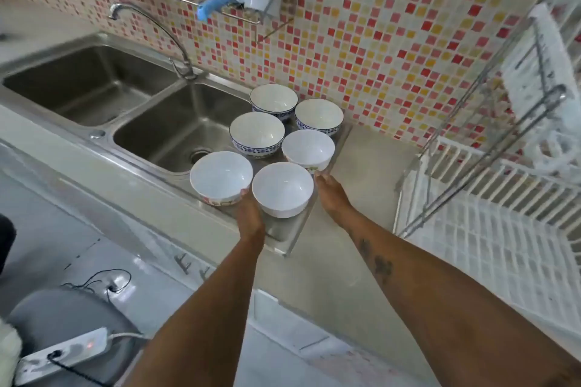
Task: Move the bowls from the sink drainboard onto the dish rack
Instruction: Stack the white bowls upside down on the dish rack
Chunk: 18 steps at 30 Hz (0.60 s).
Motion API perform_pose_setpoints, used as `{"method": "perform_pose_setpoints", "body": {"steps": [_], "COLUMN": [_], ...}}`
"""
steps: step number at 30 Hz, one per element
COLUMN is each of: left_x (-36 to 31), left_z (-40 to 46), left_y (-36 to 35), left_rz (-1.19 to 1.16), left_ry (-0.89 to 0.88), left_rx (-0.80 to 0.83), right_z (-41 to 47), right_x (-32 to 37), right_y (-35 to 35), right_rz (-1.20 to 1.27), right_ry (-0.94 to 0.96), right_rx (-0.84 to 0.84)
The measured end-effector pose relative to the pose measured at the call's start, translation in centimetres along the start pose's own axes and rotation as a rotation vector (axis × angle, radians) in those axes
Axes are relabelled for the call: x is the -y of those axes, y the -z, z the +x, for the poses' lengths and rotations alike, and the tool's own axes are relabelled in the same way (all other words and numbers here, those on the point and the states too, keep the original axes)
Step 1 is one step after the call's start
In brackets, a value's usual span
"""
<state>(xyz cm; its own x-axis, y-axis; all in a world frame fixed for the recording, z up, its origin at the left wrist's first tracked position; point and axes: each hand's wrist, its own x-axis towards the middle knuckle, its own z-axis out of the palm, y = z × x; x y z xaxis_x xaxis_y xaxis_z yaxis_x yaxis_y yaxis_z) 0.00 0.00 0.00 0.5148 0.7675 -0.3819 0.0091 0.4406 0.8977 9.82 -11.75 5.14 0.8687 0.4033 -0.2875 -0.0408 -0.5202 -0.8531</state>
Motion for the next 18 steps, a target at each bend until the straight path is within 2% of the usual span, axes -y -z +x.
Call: {"method": "perform_pose_setpoints", "body": {"steps": [3,9,14,18], "left_x": [-0.7,1.7,0.7,0.7], "left_z": [0.1,2.5,1.0,0.4], "left_y": [-0.9,-1.9,-3.8,-3.7], "left_rz": [-0.078,-0.071,-0.017,-0.097], "left_ry": [0.047,0.11,0.091,0.145], "left_rx": [-0.091,-0.077,-0.164,-0.192], "right_z": [1.6,3.2,3.3,2.6], "right_x": [-0.2,-0.7,-0.7,-0.5], "right_y": [-0.7,-3.0,-4.2,-4.0], "right_rz": [0.119,0.303,0.316,0.354], "right_ry": [-0.06,-0.145,-0.178,-0.17], "right_rx": [-0.054,-0.076,-0.151,-0.151]}}
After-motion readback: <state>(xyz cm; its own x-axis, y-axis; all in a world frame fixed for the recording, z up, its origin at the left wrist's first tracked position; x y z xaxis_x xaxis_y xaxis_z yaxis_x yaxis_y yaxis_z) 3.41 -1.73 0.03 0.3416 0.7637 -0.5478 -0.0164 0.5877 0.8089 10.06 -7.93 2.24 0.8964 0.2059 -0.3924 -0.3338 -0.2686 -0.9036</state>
